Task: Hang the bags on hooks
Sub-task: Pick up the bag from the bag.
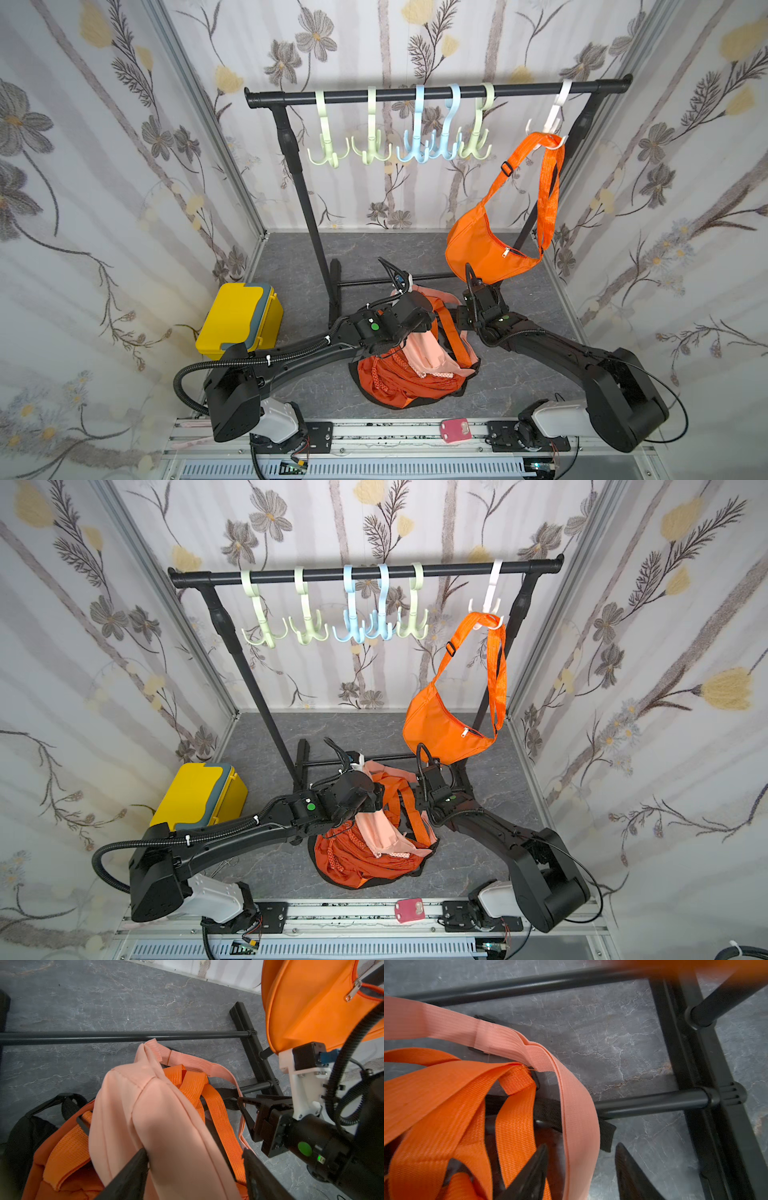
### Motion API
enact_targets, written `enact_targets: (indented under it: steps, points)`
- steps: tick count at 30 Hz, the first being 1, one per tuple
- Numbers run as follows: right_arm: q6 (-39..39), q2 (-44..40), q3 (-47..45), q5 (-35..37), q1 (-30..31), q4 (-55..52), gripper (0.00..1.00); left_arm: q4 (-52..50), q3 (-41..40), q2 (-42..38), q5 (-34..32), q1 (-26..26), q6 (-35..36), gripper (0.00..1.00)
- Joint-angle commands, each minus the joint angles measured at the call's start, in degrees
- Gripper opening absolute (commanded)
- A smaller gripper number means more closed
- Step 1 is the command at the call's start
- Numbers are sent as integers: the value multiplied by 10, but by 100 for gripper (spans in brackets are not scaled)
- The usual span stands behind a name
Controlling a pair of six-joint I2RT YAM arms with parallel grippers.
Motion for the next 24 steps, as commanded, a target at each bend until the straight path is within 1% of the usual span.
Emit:
enact_targets:
  steps: [1, 2, 4, 5, 6, 9, 10, 11, 15, 19, 21, 24]
  points:
    - [-15, 34, 13, 1, 1, 34, 46, -19, 4, 0, -22, 3, -9, 56]
    - [-15, 43, 29, 12, 1, 33, 43, -19, 2, -1, -23, 4, -10, 52]
    - [-17, 59, 35, 34, 0, 34, 40, -17, -5, -6, -25, 5, -11, 42]
    - [-20, 66, 37, 43, 1, 34, 37, -15, -11, -9, -26, 6, -12, 38]
    - [-23, 74, 41, 51, 1, 30, 30, -12, -16, -13, -26, 8, -14, 34]
    - [-26, 83, 48, 62, 1, 16, 7, -6, -32, -27, -26, 10, -19, 26]
    - [-25, 79, 49, 62, 3, 13, 2, -5, -37, -32, -28, 10, -20, 24]
    - [-24, 70, 49, 63, 7, 11, 0, -1, -44, -39, -31, 10, -21, 19]
    - [-22, 21, 56, 78, 31, -21, 0, 7, -67, -69, -44, 12, -22, 0]
    - [-29, -44, 72, 97, 73, -54, 0, 43, -97, -112, -53, 14, -8, 0]
    - [-41, -81, 75, 103, 105, -61, 0, 81, -121, -159, -54, 14, 4, 0]
    - [-59, -153, 66, 87, 154, -50, 0, 133, -162, -228, -68, 14, 29, 0]
